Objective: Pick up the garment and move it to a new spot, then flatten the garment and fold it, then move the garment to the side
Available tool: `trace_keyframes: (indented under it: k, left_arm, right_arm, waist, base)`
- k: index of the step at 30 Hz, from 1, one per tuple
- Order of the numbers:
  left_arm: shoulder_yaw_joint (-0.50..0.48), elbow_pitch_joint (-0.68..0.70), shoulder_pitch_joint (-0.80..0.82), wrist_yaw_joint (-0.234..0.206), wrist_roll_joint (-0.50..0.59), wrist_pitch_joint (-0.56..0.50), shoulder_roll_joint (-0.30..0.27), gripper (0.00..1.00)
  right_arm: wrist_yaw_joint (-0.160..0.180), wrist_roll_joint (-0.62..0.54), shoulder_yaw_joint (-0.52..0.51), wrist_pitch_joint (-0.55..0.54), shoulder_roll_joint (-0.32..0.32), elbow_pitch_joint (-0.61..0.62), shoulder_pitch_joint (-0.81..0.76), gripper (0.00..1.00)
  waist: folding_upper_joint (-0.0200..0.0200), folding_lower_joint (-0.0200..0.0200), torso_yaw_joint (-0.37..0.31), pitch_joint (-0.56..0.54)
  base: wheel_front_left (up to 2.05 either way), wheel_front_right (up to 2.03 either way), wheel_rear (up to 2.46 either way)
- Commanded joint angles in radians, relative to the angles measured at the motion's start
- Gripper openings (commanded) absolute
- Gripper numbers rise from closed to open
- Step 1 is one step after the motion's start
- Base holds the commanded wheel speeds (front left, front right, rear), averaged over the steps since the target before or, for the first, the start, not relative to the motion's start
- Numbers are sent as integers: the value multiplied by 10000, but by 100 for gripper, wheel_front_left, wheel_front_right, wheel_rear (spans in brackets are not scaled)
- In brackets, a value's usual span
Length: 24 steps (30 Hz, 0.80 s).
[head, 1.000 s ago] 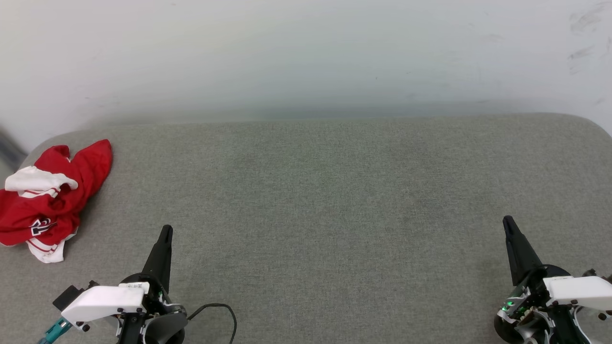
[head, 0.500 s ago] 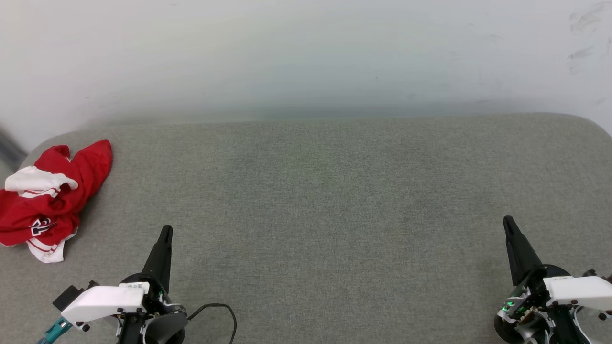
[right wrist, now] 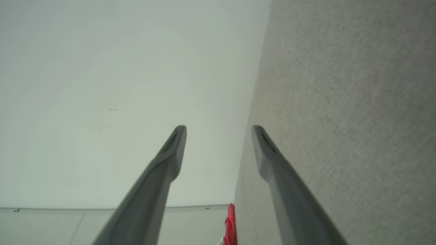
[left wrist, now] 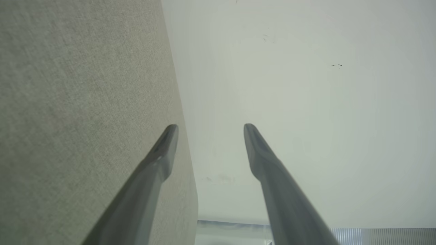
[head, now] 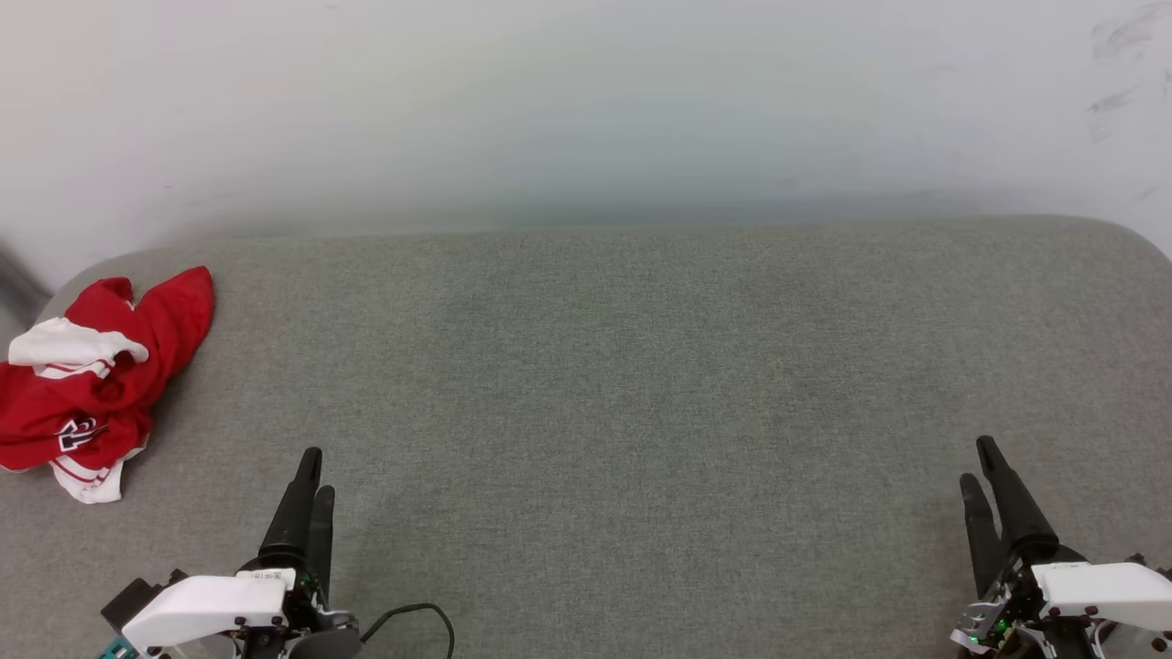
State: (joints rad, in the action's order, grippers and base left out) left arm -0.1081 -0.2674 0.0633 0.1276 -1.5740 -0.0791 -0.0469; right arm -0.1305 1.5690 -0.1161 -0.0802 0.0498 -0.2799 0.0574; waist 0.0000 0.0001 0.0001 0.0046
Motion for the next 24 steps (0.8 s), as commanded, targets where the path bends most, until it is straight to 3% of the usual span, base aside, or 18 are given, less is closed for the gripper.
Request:
trace_keyframes:
  k: [1,8,19,24]
  left_arm:
    - [-85,279,147,-45,342,137,-19,100]
    - [-75,807,165,-391,1739,464,-21,100]
    - [454,1677,43,-1382,4733,1007,-25,100]
    - [642,1833,-10,-1639,5767,1200,-27,100]
  right_arm:
    - [-2,-382,-43,139,6,293,115,100]
    - [-2,-1362,-222,467,6,653,97,100]
    - [-2,-4221,-317,1010,7,1722,1,100]
    - [-2,-5320,-326,1202,7,2033,-45,100]
  waist:
    - [0,-1,2,6]
    - [0,-1,4,31]
    - [0,-1,13,64]
    - [0,-1,22,71]
  base:
    - [0,0,0]
    - [0,0,0]
    - [0,0,0]
    - [0,0,0]
